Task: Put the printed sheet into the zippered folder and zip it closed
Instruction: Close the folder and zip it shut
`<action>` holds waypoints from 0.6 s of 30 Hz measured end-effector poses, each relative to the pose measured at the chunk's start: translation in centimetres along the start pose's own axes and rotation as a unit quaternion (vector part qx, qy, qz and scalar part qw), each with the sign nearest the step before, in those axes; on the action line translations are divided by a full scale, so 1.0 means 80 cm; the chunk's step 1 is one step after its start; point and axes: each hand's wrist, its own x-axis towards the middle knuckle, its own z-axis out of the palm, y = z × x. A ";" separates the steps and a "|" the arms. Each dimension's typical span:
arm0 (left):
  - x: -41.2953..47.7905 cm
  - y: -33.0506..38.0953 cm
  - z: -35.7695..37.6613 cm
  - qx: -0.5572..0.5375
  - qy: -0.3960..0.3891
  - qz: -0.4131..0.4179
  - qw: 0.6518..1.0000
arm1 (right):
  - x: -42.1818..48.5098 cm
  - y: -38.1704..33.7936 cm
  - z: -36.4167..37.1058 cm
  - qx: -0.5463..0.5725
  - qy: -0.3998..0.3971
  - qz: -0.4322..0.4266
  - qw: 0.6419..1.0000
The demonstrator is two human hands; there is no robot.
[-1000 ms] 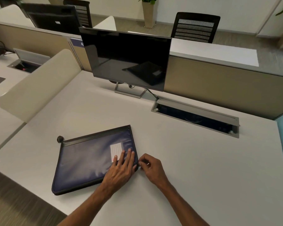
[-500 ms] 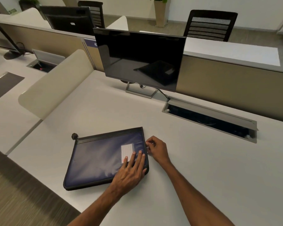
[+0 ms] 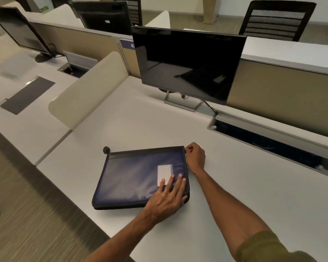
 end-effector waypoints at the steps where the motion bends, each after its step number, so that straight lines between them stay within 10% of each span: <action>1: 0.000 0.000 -0.001 0.004 0.000 0.001 1.000 | 0.001 -0.002 0.000 -0.005 -0.001 0.004 1.000; 18: 0.026 0.011 -0.003 -0.053 -0.103 -0.009 0.993 | -0.023 0.017 -0.039 0.005 -0.043 0.061 0.997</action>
